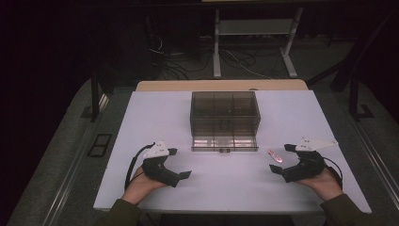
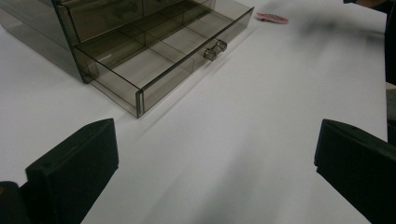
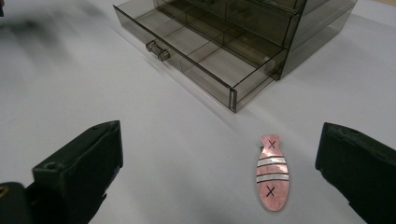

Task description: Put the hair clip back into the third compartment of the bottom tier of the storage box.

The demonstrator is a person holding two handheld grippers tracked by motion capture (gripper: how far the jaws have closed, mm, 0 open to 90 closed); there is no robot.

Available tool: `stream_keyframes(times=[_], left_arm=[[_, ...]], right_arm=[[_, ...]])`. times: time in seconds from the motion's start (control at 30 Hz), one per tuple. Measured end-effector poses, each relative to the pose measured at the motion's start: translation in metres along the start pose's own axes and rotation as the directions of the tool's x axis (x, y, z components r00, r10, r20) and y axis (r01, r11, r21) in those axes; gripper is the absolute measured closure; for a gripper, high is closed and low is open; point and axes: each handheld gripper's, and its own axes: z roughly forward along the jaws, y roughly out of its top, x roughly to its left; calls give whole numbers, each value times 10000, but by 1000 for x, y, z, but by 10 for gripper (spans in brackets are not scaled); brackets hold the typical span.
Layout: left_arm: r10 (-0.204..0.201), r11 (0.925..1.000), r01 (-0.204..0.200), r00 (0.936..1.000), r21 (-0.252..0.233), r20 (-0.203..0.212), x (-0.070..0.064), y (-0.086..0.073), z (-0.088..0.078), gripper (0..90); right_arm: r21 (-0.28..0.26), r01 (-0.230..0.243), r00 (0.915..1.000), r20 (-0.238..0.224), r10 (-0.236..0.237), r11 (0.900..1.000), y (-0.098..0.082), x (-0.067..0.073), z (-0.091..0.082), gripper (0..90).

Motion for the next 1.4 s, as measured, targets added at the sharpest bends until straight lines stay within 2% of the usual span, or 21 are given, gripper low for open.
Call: stream_keyframes(times=[0.17,0.43,0.57,1.03,1.4], left_arm=[[-102,9999,102,9999,-111,-25,-1,0,-1,0],[-84,10000,84,10000,-35,-16,0,-1,-1,0],[-136,9999,136,9999,-93,-26,0,0,-1,0],[-224,9995,223,9997,-243,-34,-1,-1,-2,0],[-198,9996,198,9998,-187,10,0,-1,-2,0]], right_arm=[[61,46,10000,-24,-45,10000,2,-2,2,2],[52,26,10000,-3,-26,10000,3,-6,3,2],[72,-122,9999,32,122,9999,5,-8,3,2],[-72,-128,9999,110,128,9999,11,-14,2,2],[71,-193,9997,182,192,9998,14,-22,7,3]])
